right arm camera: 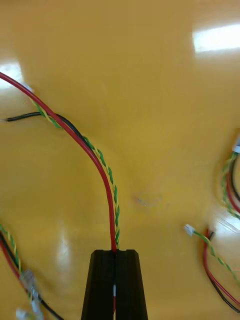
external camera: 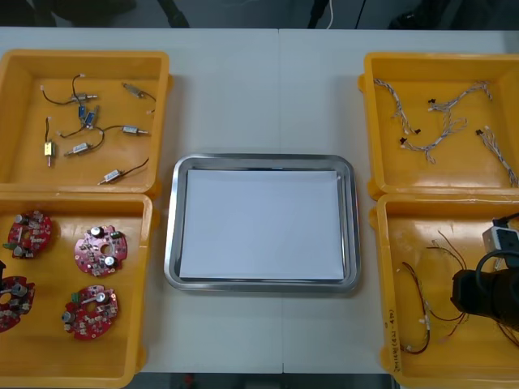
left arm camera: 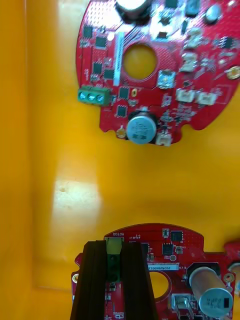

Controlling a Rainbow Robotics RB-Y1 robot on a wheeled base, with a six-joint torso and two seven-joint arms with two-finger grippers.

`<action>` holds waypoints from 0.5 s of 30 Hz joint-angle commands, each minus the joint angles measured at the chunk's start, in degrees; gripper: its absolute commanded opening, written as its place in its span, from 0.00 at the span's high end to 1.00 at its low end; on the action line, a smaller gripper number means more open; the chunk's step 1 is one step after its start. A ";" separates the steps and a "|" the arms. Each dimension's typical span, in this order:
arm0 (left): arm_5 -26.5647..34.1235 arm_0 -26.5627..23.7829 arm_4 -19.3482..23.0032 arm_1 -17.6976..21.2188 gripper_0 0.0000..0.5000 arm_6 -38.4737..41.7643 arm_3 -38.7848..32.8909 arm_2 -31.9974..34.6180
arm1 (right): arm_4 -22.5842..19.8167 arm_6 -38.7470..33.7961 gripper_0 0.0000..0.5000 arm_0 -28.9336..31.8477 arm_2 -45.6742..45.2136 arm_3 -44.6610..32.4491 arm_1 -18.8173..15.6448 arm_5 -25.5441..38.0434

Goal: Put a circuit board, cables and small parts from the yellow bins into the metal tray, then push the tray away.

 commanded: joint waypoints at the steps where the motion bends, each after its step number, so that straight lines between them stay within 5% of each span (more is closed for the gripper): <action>1: 3.79 -3.25 0.92 2.84 1.00 2.99 -3.67 2.46 | -2.90 -0.17 1.00 -0.62 -6.46 -5.46 0.35 5.34; 15: 15.48 -9.58 4.78 3.28 1.00 12.75 -13.16 2.55 | -17.31 -1.13 1.00 -6.33 -18.85 -11.08 -4.40 20.64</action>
